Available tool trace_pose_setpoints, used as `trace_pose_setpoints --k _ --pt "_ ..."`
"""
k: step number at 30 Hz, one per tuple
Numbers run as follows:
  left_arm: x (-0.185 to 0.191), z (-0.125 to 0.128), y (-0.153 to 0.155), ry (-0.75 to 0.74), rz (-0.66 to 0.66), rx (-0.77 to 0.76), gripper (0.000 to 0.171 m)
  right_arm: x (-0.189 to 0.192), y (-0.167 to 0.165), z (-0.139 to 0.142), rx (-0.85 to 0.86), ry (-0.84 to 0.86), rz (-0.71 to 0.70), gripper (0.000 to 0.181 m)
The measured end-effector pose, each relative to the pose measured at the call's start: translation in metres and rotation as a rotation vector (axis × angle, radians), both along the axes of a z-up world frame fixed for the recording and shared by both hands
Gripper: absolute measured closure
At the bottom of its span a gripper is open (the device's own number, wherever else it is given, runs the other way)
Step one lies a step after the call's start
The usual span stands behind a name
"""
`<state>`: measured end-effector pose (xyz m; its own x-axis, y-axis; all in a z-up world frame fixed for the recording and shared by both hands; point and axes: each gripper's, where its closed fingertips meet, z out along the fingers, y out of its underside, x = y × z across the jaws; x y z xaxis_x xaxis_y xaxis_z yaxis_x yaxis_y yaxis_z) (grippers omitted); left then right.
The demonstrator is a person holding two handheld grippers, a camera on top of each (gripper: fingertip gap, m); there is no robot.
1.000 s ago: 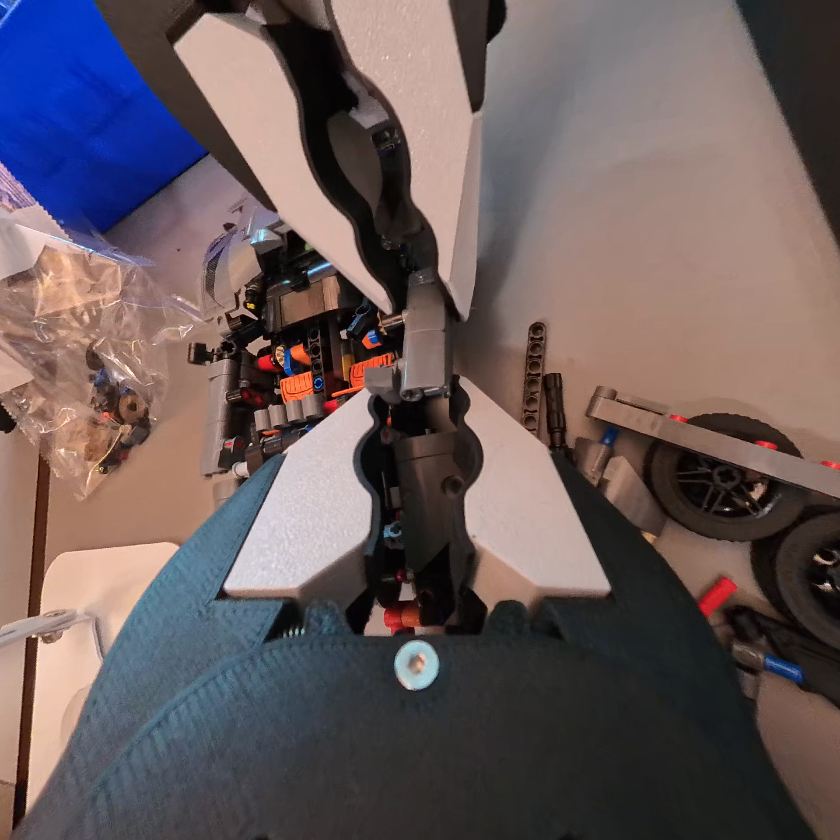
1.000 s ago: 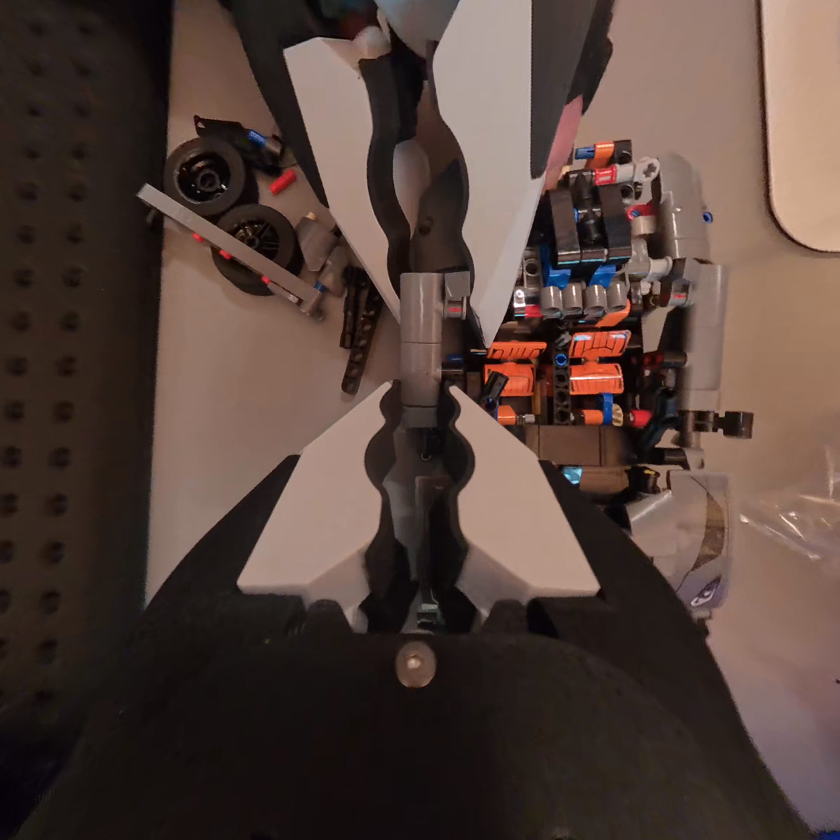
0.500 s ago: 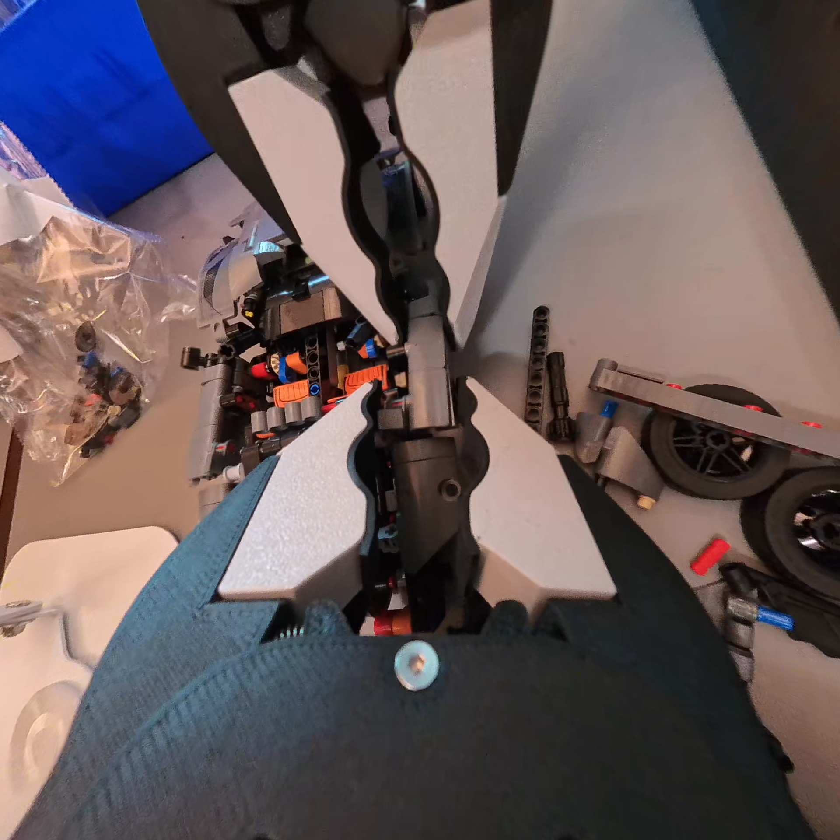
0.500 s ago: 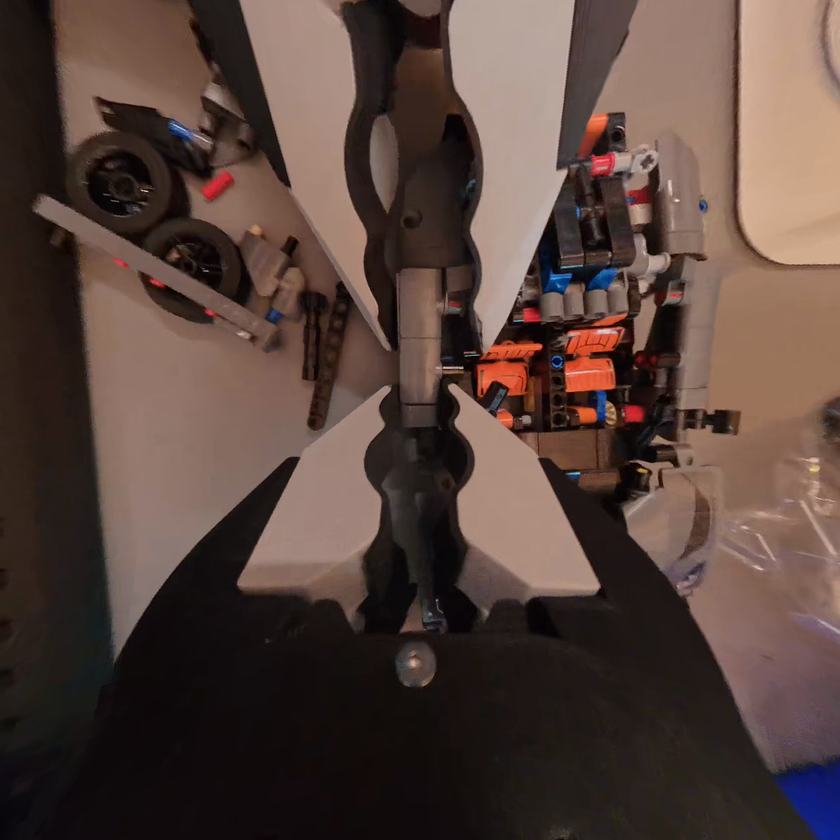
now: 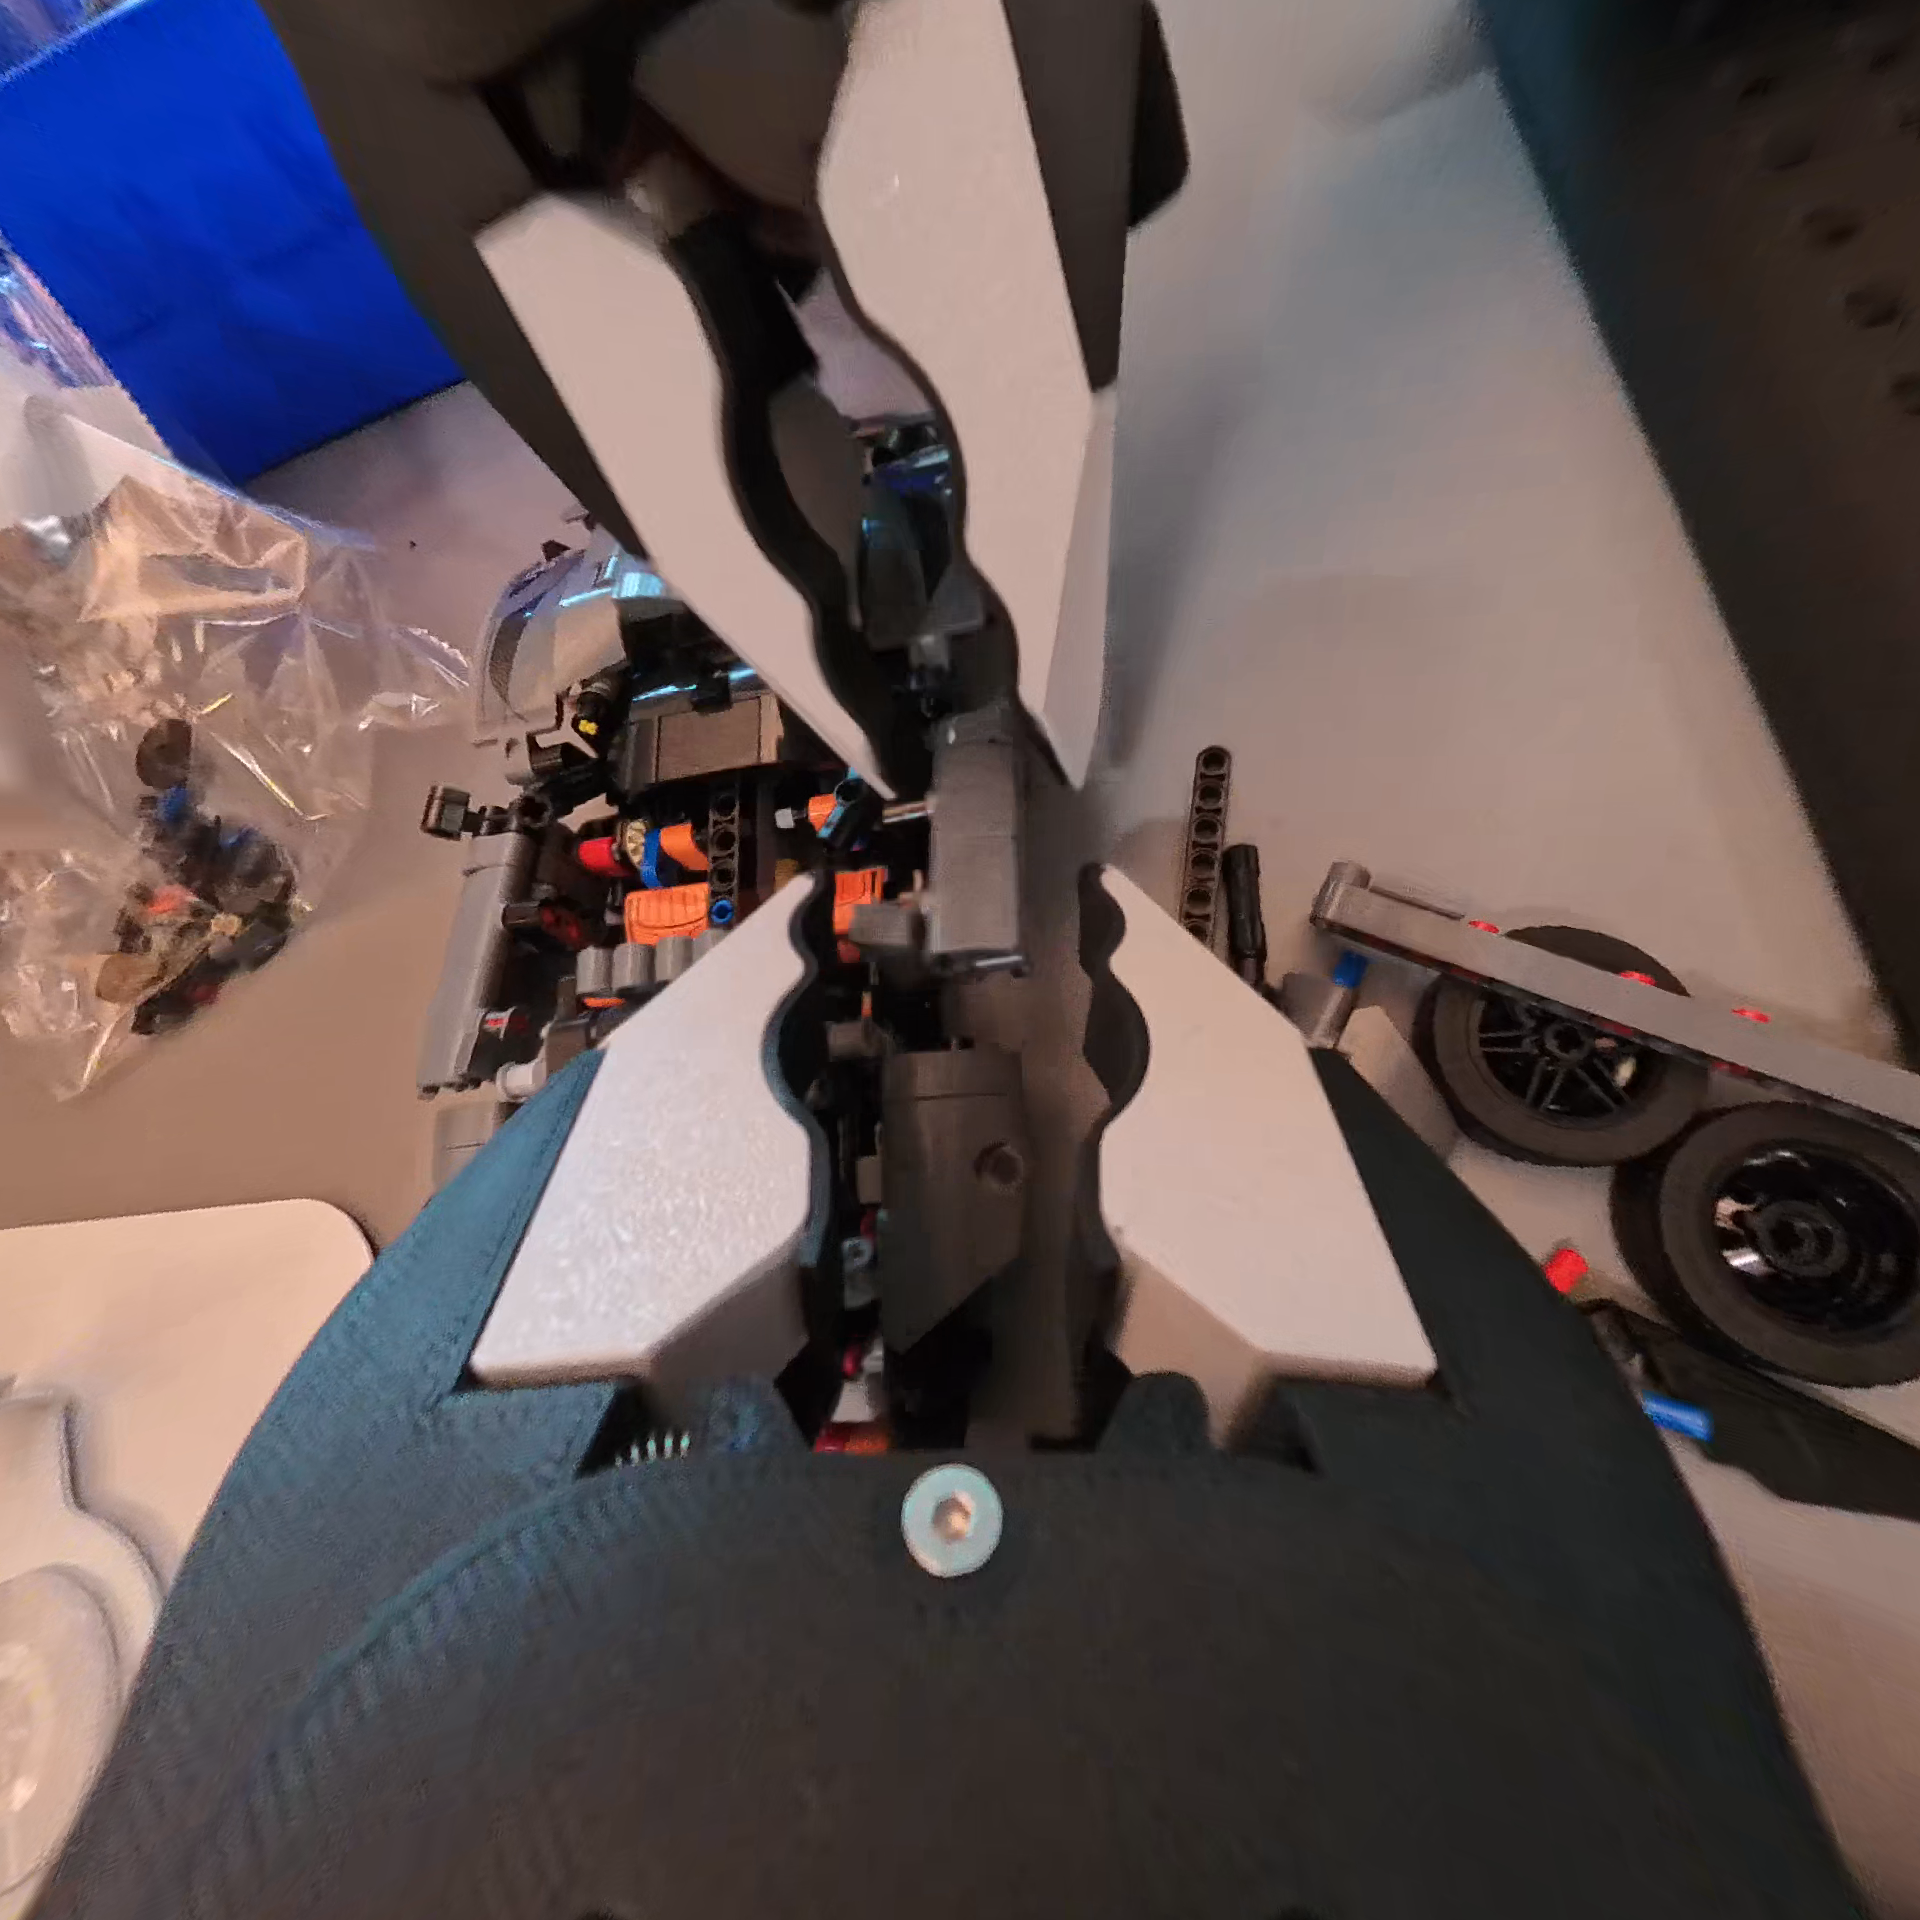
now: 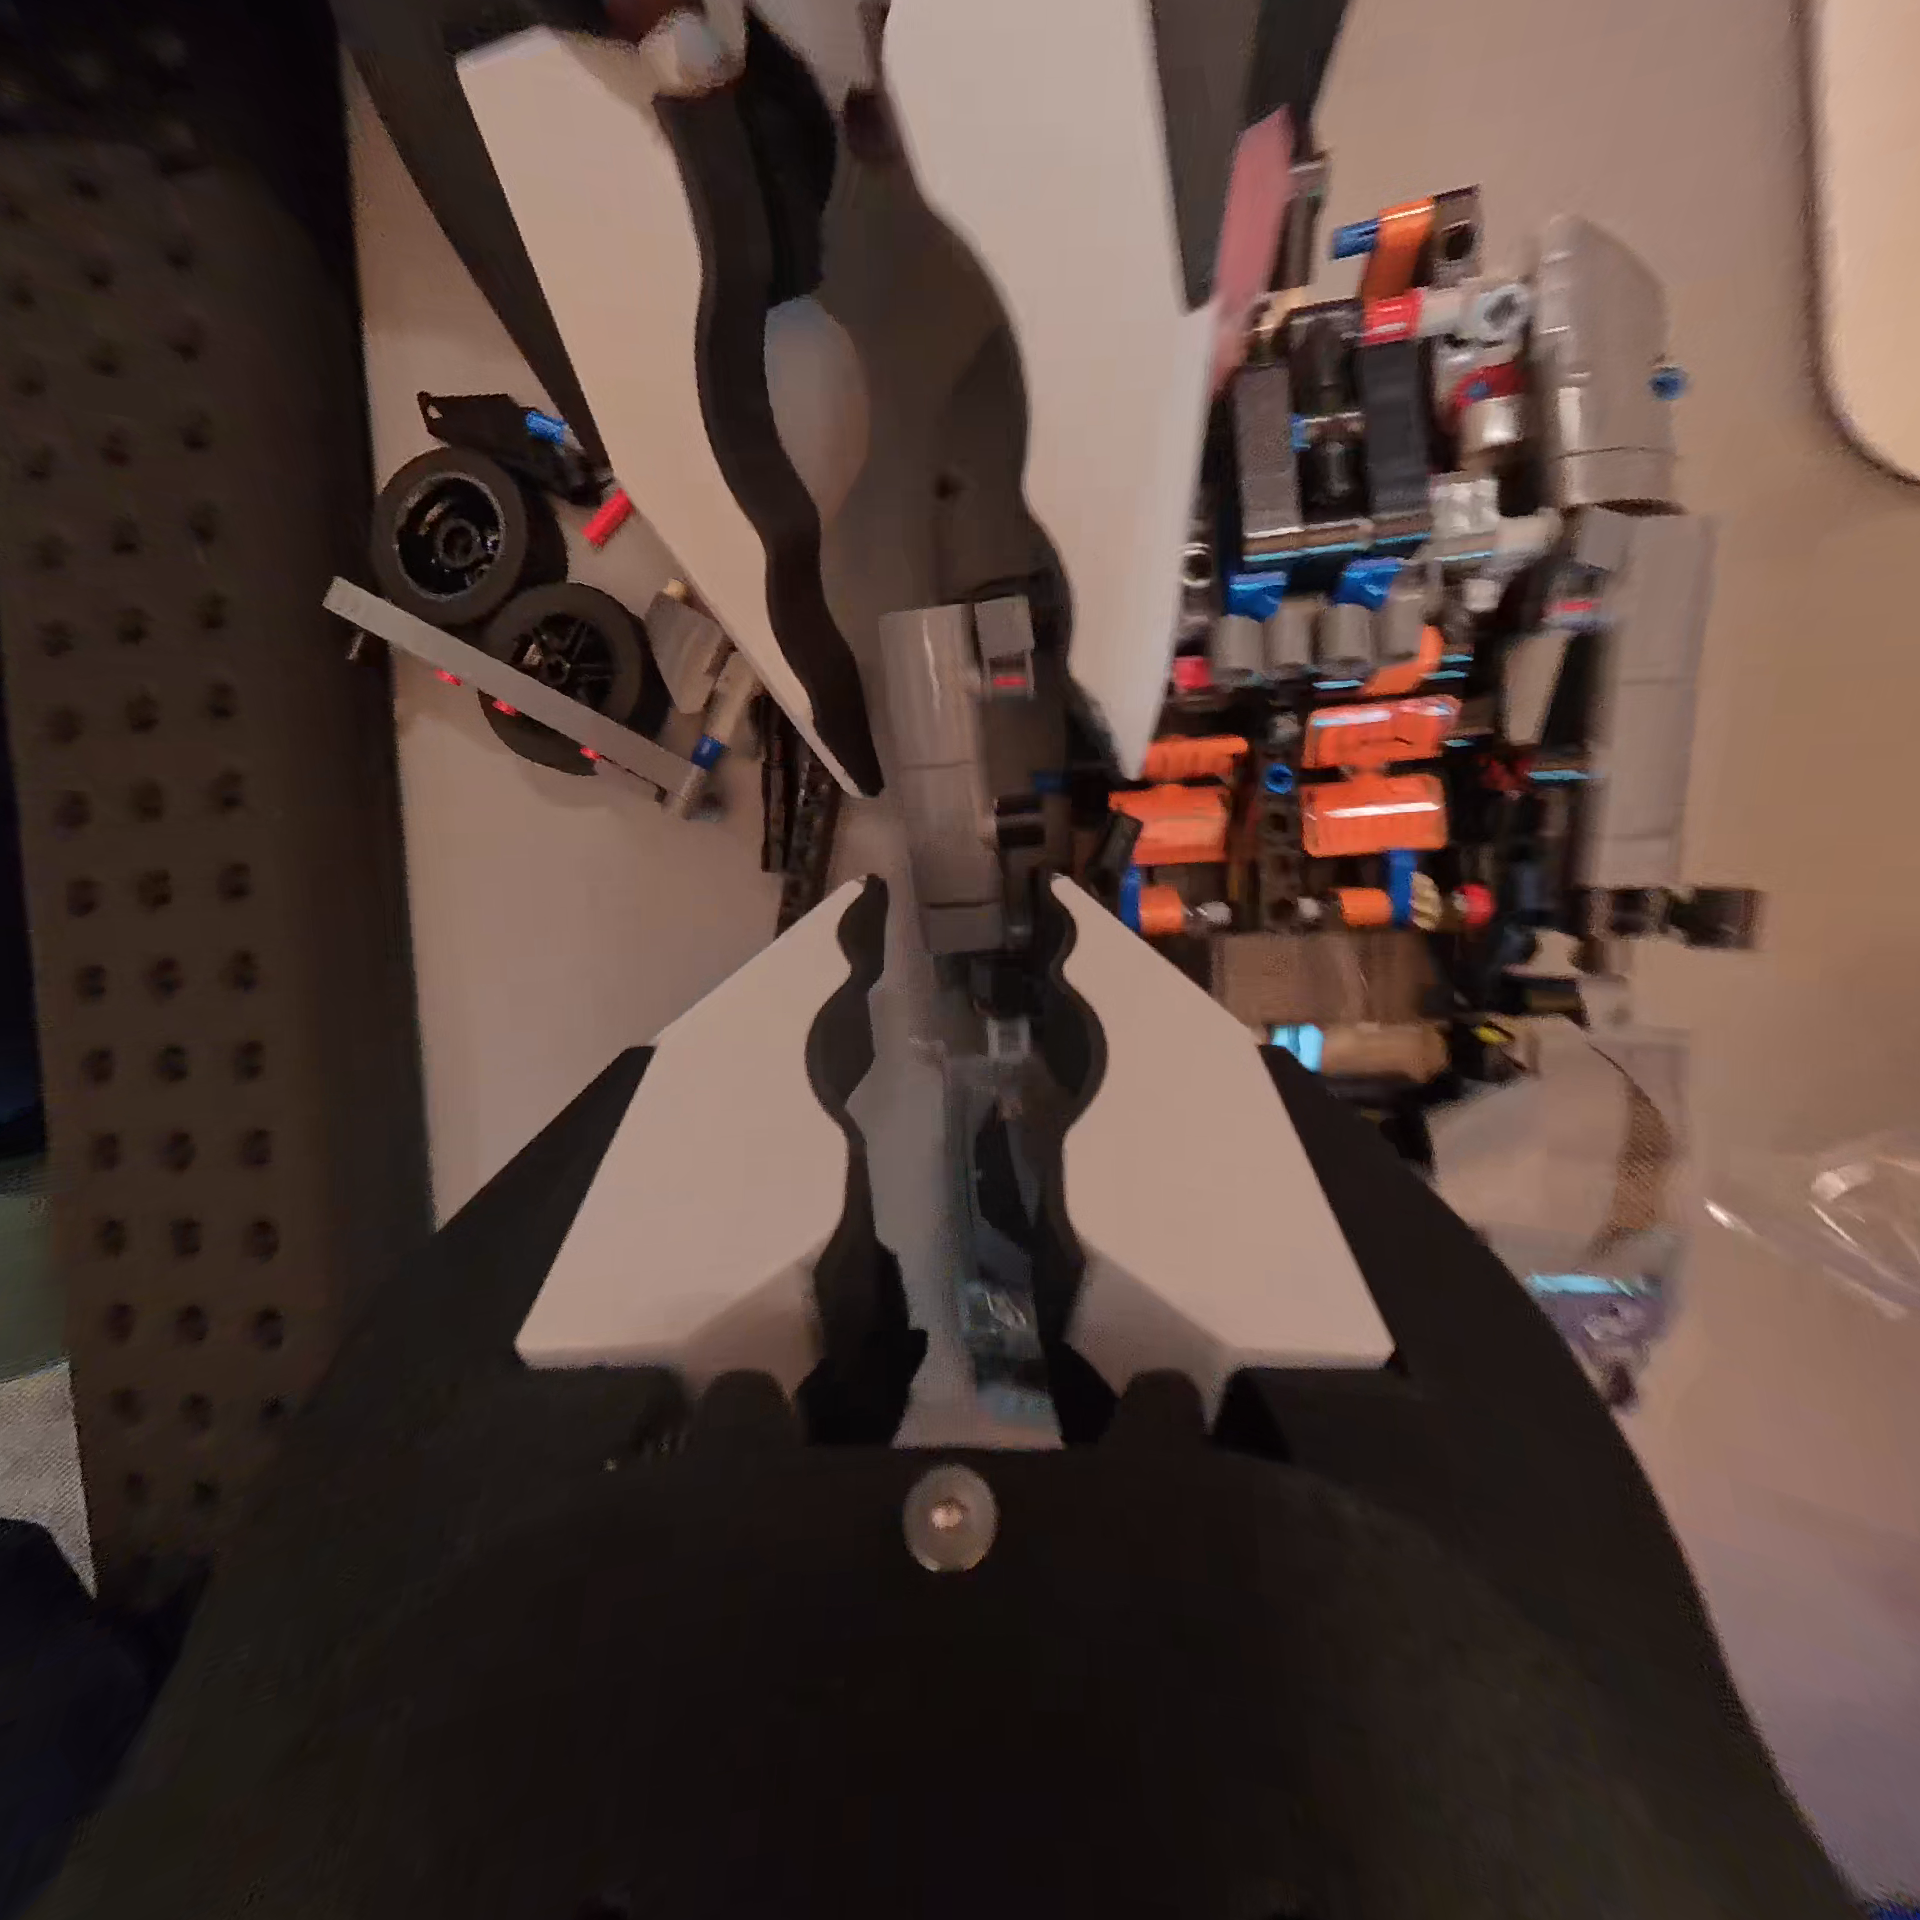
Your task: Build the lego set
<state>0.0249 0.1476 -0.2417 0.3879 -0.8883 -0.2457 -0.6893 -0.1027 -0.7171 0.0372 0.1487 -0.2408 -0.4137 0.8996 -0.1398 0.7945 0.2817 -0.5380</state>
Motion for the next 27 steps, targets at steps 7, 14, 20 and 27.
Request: trace_pose_setpoints --k 7,14,20,27 --pt "0.002 -0.014 0.004 0.212 0.062 0.027 0.134 0.022 0.027 0.003 0.199 0.044 -0.037 0.145" --pt "0.003 -0.019 0.005 0.282 0.113 -0.005 0.145 0.019 0.026 -0.004 0.194 0.054 -0.019 0.151" --pt "0.0 -0.018 0.008 0.463 0.168 0.098 0.145 0.016 0.03 -0.004 0.115 0.061 -0.078 0.153" --pt "0.004 -0.017 0.003 0.402 0.165 0.077 0.146 0.014 0.028 -0.004 0.111 0.071 -0.052 0.153"
